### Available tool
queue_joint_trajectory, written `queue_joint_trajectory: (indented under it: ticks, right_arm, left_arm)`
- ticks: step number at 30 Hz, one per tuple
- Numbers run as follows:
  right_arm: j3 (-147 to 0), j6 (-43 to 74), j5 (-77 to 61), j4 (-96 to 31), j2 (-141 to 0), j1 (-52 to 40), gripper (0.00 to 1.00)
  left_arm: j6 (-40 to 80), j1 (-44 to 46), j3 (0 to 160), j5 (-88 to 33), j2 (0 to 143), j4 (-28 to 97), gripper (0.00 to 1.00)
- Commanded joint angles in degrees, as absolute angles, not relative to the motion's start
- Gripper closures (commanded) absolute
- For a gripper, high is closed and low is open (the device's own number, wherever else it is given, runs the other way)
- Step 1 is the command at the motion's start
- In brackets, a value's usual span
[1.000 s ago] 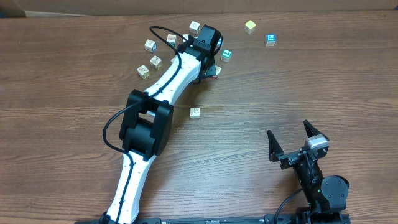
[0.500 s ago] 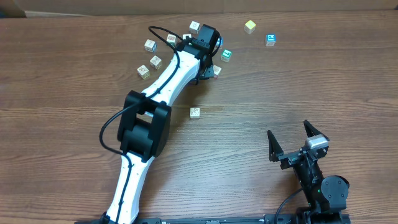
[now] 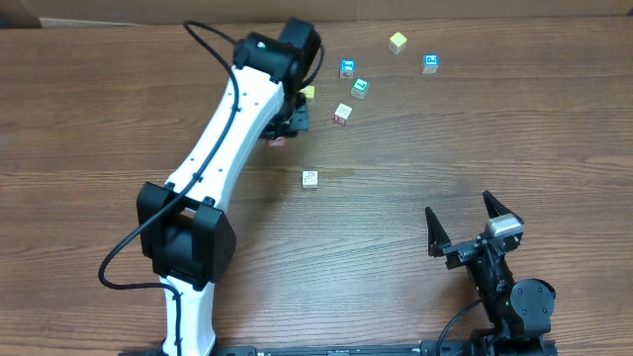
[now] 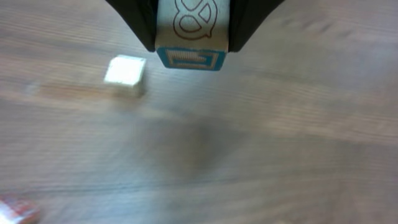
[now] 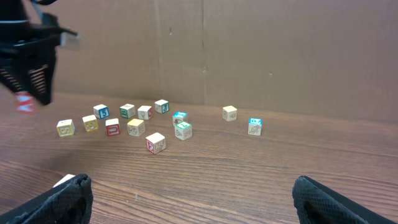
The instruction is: Form a circle
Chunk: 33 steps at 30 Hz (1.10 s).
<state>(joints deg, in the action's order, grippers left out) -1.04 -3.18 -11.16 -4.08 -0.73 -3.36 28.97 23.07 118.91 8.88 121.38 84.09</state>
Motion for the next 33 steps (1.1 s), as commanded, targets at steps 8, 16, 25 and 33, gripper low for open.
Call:
queue_joint_trajectory:
  ticks: [8,16,25,33]
  right_arm:
    - [-0.4,-2.8,-11.2,-3.7,-0.2,-3.3,0.00]
    - [-0.4,-2.8,-11.2,-3.7,-0.2,-3.3,0.00]
    - [-0.4,-2.8,-11.2,-3.7,-0.2,-3.3,0.00]
    - [-0.4,-2.8,-11.2,-3.7,-0.2,-3.3,0.00]
  left_arm:
    - [23.1,21.3,112.5,5.4,121.2,91.3,0.80]
    - [22.9,21.6,100.2,-1.1,121.2,87.2,0.82]
    - [22.7,22.3,91.8,-4.7,121.2,79.5,0.81]
    - [22.9,24.5,87.9,-4.7,121.2,73.1,0.78]
